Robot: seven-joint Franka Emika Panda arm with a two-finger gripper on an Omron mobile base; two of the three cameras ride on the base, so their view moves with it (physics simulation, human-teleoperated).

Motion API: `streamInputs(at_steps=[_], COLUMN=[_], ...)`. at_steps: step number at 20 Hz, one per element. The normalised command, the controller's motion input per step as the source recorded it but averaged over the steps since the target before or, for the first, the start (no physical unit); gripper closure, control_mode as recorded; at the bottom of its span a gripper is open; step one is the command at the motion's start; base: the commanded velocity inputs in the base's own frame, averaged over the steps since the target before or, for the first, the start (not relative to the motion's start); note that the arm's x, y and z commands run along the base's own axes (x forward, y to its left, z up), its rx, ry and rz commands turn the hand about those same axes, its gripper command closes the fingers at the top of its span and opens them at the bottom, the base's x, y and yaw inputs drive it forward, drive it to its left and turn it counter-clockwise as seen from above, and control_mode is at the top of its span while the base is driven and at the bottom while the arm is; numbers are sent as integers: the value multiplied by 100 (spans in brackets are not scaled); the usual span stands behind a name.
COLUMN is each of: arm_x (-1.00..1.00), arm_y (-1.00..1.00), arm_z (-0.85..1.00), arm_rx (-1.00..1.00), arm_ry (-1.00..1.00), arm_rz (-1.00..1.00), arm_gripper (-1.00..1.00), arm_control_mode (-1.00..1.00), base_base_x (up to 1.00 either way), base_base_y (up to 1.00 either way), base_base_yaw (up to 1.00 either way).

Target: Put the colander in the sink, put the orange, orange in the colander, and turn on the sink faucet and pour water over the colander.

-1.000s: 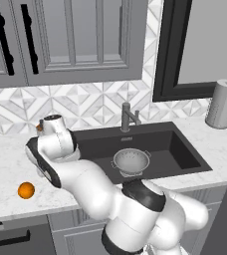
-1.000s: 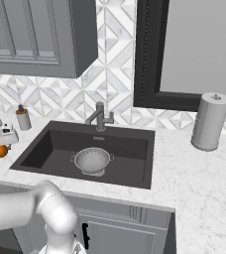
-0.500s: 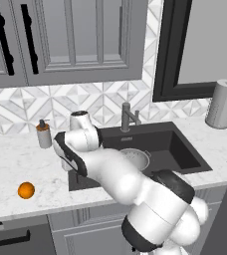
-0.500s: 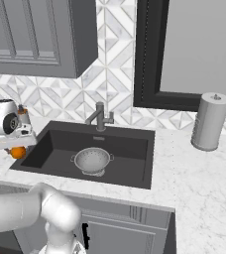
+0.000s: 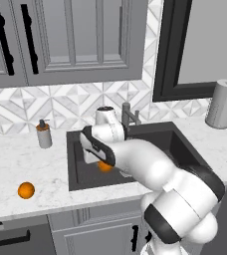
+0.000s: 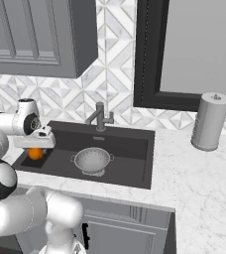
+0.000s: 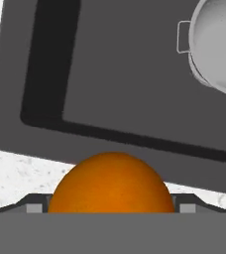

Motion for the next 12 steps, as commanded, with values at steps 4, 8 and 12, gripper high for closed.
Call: streamInputs(at_steps=[4, 8, 12], arm_x=[0, 0, 0], arm_y=[-56, -31, -24], arm_z=[-4, -1, -4], arm_rx=[0, -1, -1], arm_ry=[-13, -22, -28], arm_rz=[-22, -14, -4], arm_gripper=[100, 100, 100], arm_control_mode=[-100, -100, -100], base_base_x=[0, 0, 0], base_base_y=[0, 0, 0], base_base_yaw=[0, 0, 0])
